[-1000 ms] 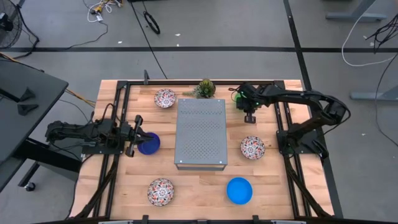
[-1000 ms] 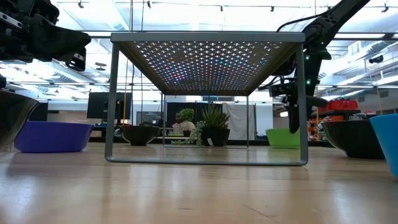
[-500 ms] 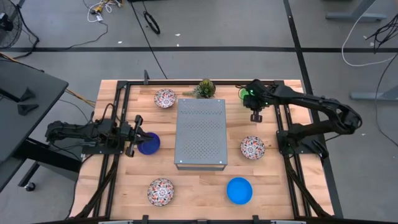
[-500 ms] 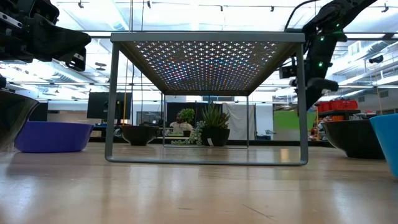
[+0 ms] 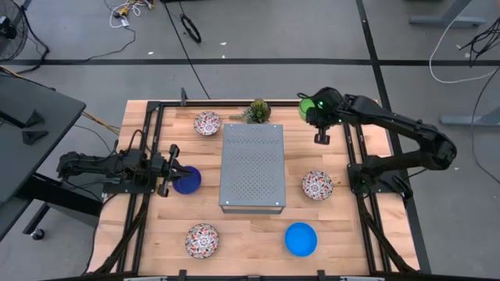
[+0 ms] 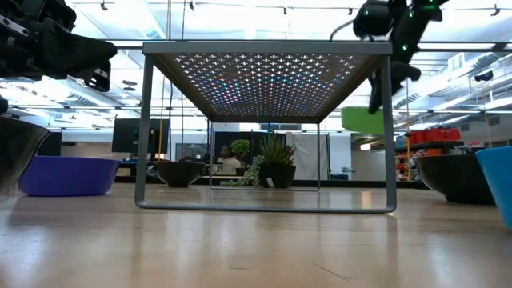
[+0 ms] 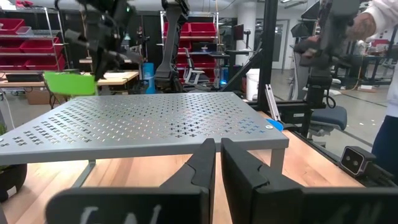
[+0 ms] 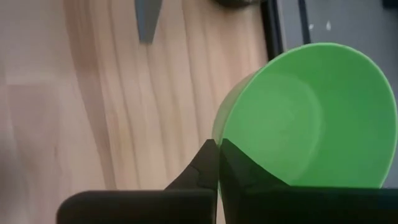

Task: Pick & Place Mini bowls
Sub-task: Put the green bowl on the shelf

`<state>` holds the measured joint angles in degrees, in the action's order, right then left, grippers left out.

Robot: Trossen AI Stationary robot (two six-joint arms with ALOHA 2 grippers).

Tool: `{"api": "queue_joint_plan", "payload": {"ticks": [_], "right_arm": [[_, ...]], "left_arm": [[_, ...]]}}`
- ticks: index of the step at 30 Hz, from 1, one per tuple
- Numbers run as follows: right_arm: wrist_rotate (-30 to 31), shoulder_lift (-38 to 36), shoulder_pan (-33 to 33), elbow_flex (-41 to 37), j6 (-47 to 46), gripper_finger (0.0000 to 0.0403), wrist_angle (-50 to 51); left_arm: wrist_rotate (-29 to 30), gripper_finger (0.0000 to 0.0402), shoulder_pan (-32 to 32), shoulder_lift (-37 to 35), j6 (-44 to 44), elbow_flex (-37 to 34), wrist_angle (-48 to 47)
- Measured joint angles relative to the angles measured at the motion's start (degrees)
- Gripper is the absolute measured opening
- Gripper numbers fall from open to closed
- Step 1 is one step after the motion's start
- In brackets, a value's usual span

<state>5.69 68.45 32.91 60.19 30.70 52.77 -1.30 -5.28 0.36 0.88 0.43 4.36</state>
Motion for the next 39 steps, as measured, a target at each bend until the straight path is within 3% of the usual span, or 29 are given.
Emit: {"api": "queue_joint_plan", "payload": {"ticks": [18,39], "right_arm": [[6.43,0.02,-13.87,15.24,-0.28,0.0,6.12],[5.29,2.77,-31.01,16.8,4.35,0.0,7.1]], "left_arm": [[0.02,0.003,0.0,0.0,-0.02,0.0,0.0],[0.01,0.003,0.0,-0.01,-0.02,0.0,-0.01]]}}
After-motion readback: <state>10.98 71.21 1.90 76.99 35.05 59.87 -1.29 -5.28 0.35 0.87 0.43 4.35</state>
